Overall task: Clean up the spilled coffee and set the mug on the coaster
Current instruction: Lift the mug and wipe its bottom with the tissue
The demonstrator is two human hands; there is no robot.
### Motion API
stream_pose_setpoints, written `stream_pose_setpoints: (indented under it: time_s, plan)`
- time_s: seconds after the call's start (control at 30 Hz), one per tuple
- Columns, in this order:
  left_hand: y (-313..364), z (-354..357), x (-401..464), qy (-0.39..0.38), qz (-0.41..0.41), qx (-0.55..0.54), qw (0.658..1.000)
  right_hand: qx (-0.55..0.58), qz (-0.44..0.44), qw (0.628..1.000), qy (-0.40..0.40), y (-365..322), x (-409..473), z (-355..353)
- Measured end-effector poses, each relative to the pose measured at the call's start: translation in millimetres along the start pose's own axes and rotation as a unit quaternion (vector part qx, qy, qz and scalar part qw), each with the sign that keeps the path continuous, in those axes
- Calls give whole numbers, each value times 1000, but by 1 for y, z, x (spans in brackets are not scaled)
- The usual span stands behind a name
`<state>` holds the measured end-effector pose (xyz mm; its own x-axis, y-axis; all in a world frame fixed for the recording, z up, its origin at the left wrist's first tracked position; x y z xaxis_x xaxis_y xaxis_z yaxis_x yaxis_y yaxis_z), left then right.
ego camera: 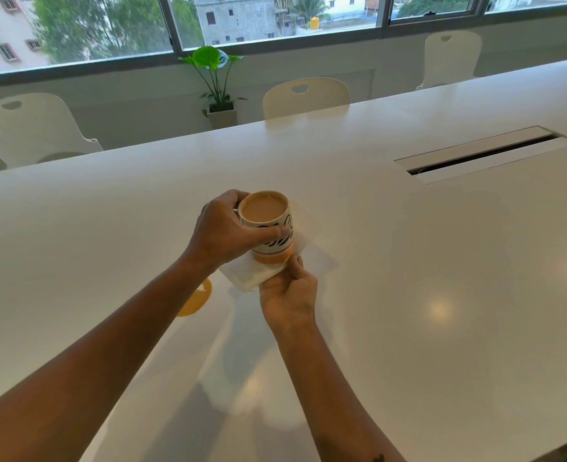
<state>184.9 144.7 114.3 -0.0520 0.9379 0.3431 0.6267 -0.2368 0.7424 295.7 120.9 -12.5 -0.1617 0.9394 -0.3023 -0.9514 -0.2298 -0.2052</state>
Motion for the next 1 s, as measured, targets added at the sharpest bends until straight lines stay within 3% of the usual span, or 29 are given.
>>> stream_pose_setpoints:
  time_s: [0.3,1.0]
  plan:
    - [-1,-3,-1,12,-5,4,1000,97,8,995,-14,8,-7,4]
    - [-11,-10,0,31,5,1,1000,68,19,997,35,10,-21,-5]
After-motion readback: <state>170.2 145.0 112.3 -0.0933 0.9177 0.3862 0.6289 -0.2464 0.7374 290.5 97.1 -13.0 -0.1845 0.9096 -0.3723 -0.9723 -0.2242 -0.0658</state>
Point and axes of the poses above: each hand's wrist, its own x-axis towards the middle knuckle, its own z-axis out of the palm, y = z × x, the point moved 4 cm from there along x, towards the middle knuckle, and after that the axes turned 5 degrees about -x, right-handed, at the moved point
